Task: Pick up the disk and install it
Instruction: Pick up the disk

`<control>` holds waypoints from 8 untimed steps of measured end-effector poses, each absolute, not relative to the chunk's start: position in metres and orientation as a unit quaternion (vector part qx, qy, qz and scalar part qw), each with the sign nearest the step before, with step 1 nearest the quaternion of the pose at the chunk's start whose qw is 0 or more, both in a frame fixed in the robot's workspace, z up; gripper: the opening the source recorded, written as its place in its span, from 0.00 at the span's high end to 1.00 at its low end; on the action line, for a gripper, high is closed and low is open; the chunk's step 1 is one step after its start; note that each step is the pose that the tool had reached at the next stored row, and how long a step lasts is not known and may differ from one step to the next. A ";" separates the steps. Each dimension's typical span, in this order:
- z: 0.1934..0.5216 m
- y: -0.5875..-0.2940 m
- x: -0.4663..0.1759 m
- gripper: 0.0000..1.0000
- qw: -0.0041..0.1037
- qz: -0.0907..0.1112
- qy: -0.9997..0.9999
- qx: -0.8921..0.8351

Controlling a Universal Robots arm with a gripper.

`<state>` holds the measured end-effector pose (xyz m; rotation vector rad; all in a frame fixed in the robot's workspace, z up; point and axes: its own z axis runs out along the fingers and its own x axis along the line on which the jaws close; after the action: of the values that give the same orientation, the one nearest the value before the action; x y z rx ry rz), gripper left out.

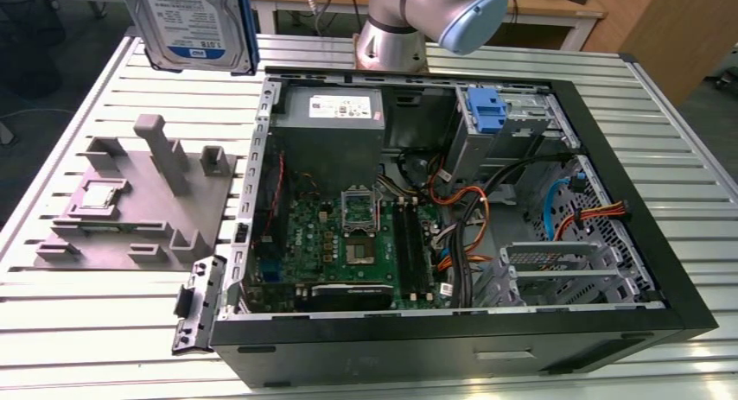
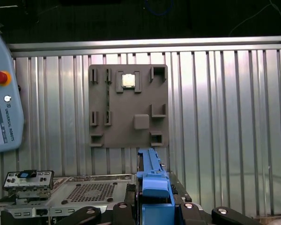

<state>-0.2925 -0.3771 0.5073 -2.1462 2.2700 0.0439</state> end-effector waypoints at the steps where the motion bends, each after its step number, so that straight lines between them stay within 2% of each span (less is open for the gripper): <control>1: 0.507 -0.377 -0.292 0.64 0.009 0.014 0.727 -0.687; 8: 0.507 -0.377 -0.289 0.64 0.009 0.014 0.727 -0.687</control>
<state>-0.2895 -0.3770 0.5073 -2.1460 2.2701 0.0439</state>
